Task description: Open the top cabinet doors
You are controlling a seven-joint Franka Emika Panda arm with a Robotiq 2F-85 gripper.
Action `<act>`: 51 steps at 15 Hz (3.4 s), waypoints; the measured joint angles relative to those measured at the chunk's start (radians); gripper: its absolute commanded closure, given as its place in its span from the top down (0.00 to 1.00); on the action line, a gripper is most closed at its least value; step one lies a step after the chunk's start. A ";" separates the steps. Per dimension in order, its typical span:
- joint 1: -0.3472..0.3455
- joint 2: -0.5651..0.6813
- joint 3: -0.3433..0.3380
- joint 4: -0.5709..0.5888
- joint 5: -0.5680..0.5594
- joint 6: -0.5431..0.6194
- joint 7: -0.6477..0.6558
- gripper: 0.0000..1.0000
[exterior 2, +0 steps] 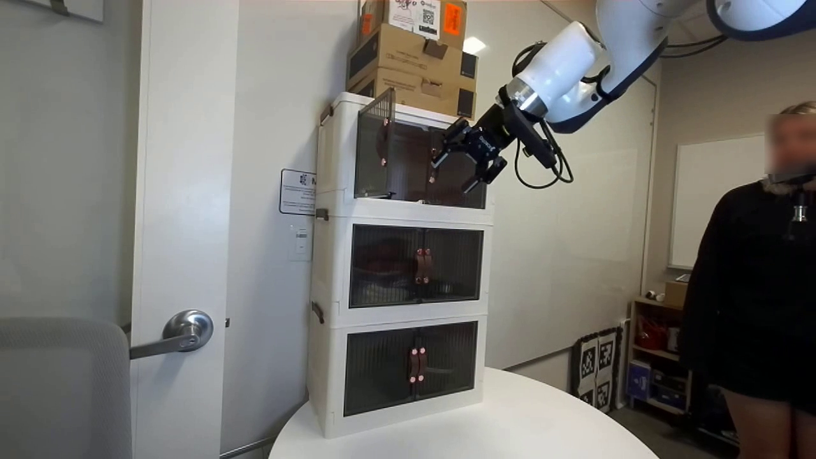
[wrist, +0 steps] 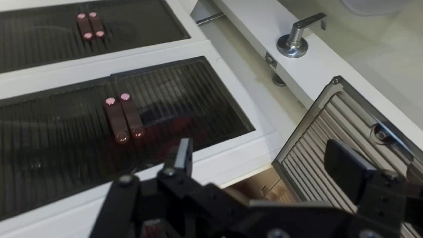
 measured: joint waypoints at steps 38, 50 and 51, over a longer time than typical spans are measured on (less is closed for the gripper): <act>-0.125 -0.366 -0.165 0.261 0.472 -0.596 -0.481 0.13; -0.074 -0.366 -0.189 0.181 0.636 -0.590 -0.552 0.07; -0.059 -0.366 -0.201 0.162 0.646 -0.590 -0.555 0.06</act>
